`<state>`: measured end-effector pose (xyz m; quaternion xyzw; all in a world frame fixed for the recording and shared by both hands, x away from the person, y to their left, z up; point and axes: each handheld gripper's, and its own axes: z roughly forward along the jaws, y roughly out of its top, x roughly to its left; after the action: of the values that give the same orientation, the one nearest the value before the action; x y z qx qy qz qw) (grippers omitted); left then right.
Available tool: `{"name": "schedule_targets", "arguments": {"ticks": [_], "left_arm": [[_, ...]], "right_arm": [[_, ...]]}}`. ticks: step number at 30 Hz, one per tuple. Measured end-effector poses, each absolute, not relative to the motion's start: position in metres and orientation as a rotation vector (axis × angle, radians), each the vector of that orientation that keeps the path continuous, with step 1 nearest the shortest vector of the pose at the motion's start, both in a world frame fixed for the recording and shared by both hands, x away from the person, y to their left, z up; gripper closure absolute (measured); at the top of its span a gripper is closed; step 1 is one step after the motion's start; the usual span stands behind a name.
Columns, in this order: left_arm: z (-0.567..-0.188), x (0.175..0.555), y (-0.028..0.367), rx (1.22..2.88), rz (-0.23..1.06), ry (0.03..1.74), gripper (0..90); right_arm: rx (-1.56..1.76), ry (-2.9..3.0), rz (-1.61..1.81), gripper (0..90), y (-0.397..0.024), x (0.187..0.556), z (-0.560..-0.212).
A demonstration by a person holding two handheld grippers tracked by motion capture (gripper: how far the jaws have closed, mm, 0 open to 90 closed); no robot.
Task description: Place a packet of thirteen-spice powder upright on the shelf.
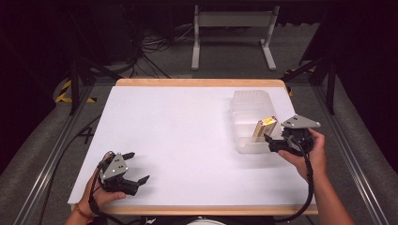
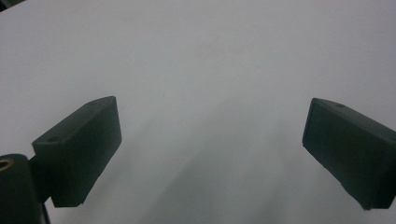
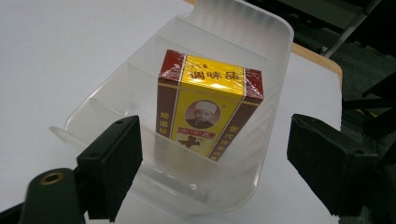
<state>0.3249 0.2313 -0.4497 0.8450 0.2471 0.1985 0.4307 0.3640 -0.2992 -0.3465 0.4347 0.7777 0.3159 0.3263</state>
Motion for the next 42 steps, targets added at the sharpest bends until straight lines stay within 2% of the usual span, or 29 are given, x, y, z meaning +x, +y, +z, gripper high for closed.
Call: {"name": "schedule_targets", "arguments": {"ticks": [20,42], "left_arm": [[-0.450,0.325,0.231,2.111,0.495,0.615,5.3],[-0.450,0.325,0.230,2.111,0.493,0.613,5.3]], "right_arm": [[1.035,2.074,0.775,16.7,-0.310,0.339,-0.355],[0.947,2.149,0.673,14.6,-0.330,0.317,-0.396]]}}
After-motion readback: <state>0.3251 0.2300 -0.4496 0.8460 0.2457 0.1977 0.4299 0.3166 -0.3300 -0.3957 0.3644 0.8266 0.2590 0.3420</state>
